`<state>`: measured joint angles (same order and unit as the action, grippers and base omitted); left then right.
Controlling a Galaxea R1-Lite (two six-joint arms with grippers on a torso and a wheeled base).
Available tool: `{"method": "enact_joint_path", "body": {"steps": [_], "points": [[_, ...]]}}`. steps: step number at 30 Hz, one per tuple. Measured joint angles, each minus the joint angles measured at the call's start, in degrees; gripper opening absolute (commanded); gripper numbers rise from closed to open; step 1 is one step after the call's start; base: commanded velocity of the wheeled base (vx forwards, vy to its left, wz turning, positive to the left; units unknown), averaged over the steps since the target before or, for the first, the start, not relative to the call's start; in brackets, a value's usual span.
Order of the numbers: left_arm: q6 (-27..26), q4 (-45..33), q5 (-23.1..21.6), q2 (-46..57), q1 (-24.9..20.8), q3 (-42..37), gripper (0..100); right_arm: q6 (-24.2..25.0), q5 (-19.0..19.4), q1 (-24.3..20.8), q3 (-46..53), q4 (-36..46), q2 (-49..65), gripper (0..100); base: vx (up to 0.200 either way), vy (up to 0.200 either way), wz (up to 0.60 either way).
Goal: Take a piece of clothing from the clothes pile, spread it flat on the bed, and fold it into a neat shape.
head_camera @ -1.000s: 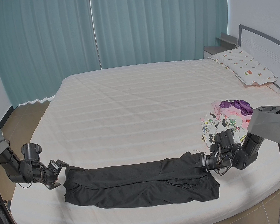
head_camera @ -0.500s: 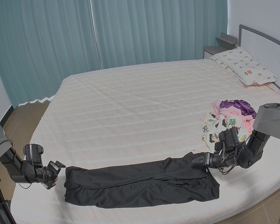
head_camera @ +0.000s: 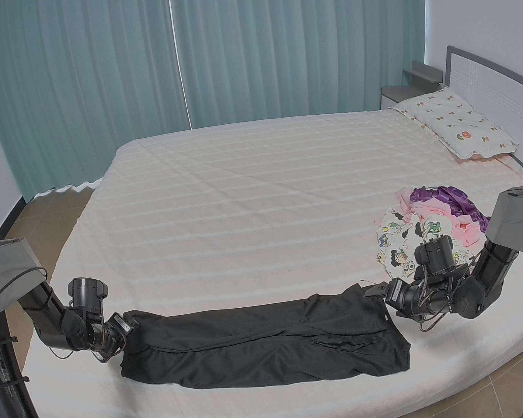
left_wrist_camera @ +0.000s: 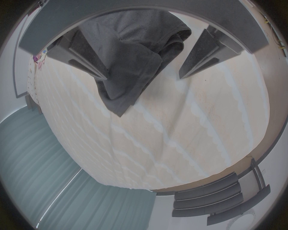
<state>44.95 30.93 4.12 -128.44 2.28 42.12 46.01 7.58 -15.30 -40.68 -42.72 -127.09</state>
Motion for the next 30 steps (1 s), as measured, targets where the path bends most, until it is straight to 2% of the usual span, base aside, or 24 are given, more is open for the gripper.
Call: {"method": "enact_joint_path", "body": {"steps": [7, 9, 14, 19, 22, 30], "points": [[0.60, 0.02, 1.84, -0.83, -1.43, 0.38, 0, 0.60, -0.30, -1.76, 3.63, -4.36, 1.07, 100, 0.000, 0.000, 0.00], [1.01, 0.11, 3.73, -0.94, -1.49, 0.40, 0, 1.23, -0.39, -2.80, 5.16, -7.34, 1.12, 100, 0.000, 0.000, 0.00], [1.22, 2.88, 6.58, -0.91, -1.54, -0.15, 0, 1.72, -0.61, -3.69, 6.75, -8.44, 1.17, 100, 0.000, 0.000, 0.00], [1.04, 7.25, 7.07, -0.87, -1.68, -1.61, 0, 2.11, -2.50, -4.21, 7.34, -8.44, 1.07, 100, 0.000, 0.000, 0.00], [0.89, 9.80, 7.12, -0.85, -2.26, -2.76, 0, 4.55, -3.62, -5.06, 7.28, -8.24, 0.74, 100, 0.000, 0.000, 0.00], [0.89, 10.79, 7.23, -0.80, -3.27, -3.64, 0, 6.60, -5.23, -7.63, 6.69, -7.78, -0.34, 100, 0.000, 0.000, 0.00]]}}
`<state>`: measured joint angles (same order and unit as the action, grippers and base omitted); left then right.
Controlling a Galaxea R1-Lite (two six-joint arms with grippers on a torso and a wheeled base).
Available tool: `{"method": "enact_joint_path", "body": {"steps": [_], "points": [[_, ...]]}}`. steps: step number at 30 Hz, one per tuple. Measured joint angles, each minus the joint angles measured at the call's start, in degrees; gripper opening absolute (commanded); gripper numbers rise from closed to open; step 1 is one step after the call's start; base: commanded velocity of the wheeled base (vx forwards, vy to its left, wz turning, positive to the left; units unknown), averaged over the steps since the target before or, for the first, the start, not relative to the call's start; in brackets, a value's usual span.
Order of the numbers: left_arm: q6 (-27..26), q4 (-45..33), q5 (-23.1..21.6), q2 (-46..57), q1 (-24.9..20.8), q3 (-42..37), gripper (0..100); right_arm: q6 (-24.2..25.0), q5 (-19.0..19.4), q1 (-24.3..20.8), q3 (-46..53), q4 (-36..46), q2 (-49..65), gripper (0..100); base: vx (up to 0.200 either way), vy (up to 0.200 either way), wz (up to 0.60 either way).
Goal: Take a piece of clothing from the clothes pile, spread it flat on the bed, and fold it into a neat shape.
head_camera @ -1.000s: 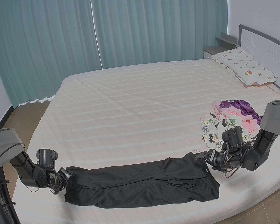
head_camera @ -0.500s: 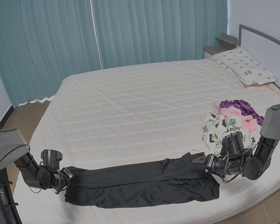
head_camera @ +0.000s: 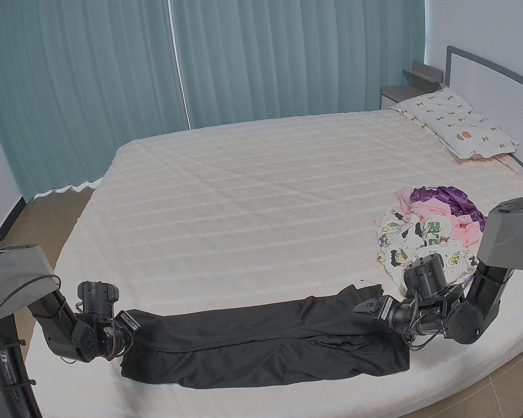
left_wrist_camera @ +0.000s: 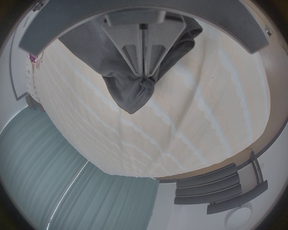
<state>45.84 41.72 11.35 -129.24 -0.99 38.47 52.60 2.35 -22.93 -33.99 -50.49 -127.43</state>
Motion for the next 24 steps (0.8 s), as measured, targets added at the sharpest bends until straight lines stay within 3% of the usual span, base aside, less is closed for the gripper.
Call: {"method": "enact_joint_path", "body": {"steps": [9, 12, 13, 24], "points": [[0.06, 0.00, -0.02, 0.00, -0.06, 0.00, 0, -0.06, -1.56, -1.23, -0.60, 0.18, -1.16, 100, 0.000, 0.000, 0.00], [0.15, 0.00, -0.02, 0.02, -0.06, 0.05, 0, -0.05, -4.16, -1.95, -4.13, 3.32, -3.15, 100, 0.000, 0.000, 0.00], [0.17, 0.00, -0.02, 0.02, -0.06, 0.05, 0, -0.02, -4.69, -2.15, -5.32, 4.46, -3.63, 0, 0.000, 0.000, 0.00], [-0.18, 0.00, -0.07, 0.02, 0.17, 0.05, 0, 0.02, -8.48, -2.28, -7.83, 5.12, -5.05, 0, 0.000, 0.000, 0.00]]}}
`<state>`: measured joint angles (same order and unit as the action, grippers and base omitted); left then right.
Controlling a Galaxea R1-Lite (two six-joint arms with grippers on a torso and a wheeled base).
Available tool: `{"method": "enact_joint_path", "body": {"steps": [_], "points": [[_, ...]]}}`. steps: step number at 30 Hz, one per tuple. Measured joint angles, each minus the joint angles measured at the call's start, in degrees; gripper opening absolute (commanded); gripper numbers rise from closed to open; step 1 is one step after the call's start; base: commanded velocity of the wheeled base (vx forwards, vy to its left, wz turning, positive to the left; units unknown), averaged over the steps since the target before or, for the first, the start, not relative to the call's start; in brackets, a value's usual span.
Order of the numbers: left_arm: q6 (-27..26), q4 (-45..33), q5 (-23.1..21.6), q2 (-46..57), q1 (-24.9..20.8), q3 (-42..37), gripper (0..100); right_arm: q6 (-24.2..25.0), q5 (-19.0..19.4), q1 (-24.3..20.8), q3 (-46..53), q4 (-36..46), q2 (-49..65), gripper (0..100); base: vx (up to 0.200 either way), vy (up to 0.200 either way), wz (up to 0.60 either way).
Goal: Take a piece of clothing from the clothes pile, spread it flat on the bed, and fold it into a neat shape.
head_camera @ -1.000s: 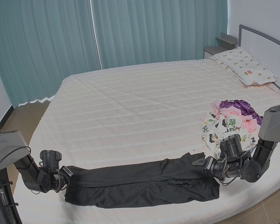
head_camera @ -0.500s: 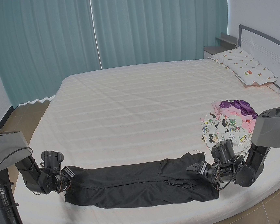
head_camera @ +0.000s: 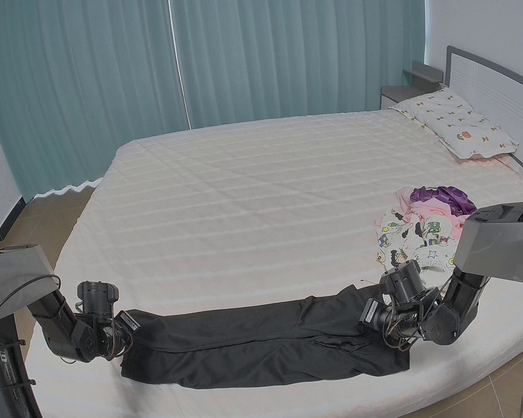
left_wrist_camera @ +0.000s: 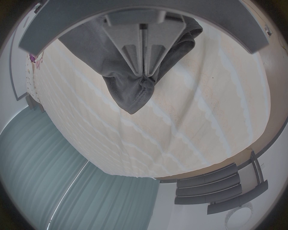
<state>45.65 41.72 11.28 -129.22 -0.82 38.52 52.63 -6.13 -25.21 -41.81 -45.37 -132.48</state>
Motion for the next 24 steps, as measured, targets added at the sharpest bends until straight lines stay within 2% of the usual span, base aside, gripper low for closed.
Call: {"method": "enact_joint_path", "body": {"steps": [12, 17, 24], "points": [[-0.11, 4.21, 0.02, 0.98, 0.61, 0.91, 0, 0.24, 0.00, 2.91, -2.04, -3.56, 3.01, 0, 0.000, 0.000, 0.00], [-0.04, 8.07, 0.13, 0.96, 1.04, 1.58, 0, 0.30, -0.40, 4.18, -3.11, -9.28, 3.15, 0, 0.000, 0.000, 0.00], [0.29, 16.82, 0.57, -0.57, 1.66, 1.99, 0, 0.22, -3.30, 4.55, -2.76, -19.19, 1.30, 0, 0.000, 0.000, 0.00]]}}
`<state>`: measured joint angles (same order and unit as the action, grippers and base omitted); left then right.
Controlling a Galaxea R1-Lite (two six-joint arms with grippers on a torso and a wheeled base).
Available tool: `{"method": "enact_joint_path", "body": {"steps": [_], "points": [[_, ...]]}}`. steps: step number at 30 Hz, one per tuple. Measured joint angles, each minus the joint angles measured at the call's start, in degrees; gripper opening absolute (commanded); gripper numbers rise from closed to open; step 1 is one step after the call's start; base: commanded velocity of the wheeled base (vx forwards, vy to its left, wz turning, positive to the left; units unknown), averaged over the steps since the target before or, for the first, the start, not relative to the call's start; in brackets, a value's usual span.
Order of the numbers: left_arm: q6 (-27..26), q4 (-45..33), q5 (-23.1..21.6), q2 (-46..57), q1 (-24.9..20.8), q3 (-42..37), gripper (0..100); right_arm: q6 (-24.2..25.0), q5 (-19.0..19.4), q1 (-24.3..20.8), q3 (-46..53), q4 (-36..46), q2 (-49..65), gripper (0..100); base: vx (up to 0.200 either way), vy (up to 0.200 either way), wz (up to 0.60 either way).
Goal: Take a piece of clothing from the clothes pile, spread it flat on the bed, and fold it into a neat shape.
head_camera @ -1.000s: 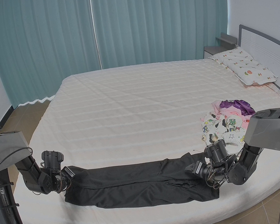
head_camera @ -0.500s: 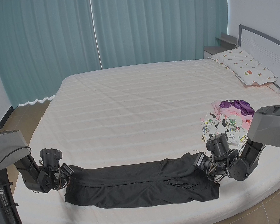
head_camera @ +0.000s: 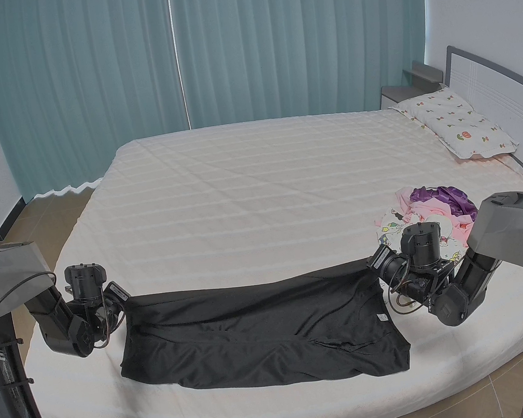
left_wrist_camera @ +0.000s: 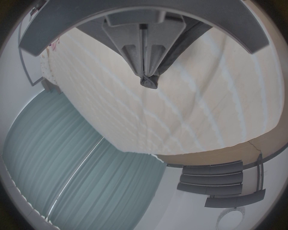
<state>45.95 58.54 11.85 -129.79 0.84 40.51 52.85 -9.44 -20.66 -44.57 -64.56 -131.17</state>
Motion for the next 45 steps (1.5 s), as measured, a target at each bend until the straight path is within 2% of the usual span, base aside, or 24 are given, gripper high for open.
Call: {"method": "enact_joint_path", "body": {"steps": [5, 13, 20, 31, 32, 45], "points": [[-0.90, 1.32, 0.00, -1.99, 0.10, -0.29, 0, -0.57, 0.00, -0.34, 3.06, -0.22, -1.33, 0, 0.000, 0.000, 0.00], [-10.07, 1.84, 0.07, -3.73, 0.39, -3.96, 0, -3.99, 2.19, -0.55, 8.77, -0.24, -1.93, 0, 0.000, 0.000, 0.00], [-13.74, 1.82, 0.18, -4.96, 0.23, -6.50, 0, -7.17, 2.63, -1.50, 11.45, -0.59, -2.97, 0, 0.000, 0.000, 0.00], [-14.51, 1.67, 0.18, -6.58, -0.46, -8.44, 0, -9.19, 2.77, -1.82, 12.19, -0.30, -4.66, 0, 0.000, 0.000, 0.00], [-14.75, 1.65, 0.18, -6.60, -0.57, -8.79, 100, -9.25, 2.74, -1.82, 12.39, -0.20, -4.77, 100, 0.000, 0.000, 0.00], [-15.54, 3.58, 1.50, -2.32, 0.37, -13.84, 100, -9.00, 4.33, 0.02, 15.32, -1.07, -1.77, 100, 0.000, 0.000, 0.00]]}}
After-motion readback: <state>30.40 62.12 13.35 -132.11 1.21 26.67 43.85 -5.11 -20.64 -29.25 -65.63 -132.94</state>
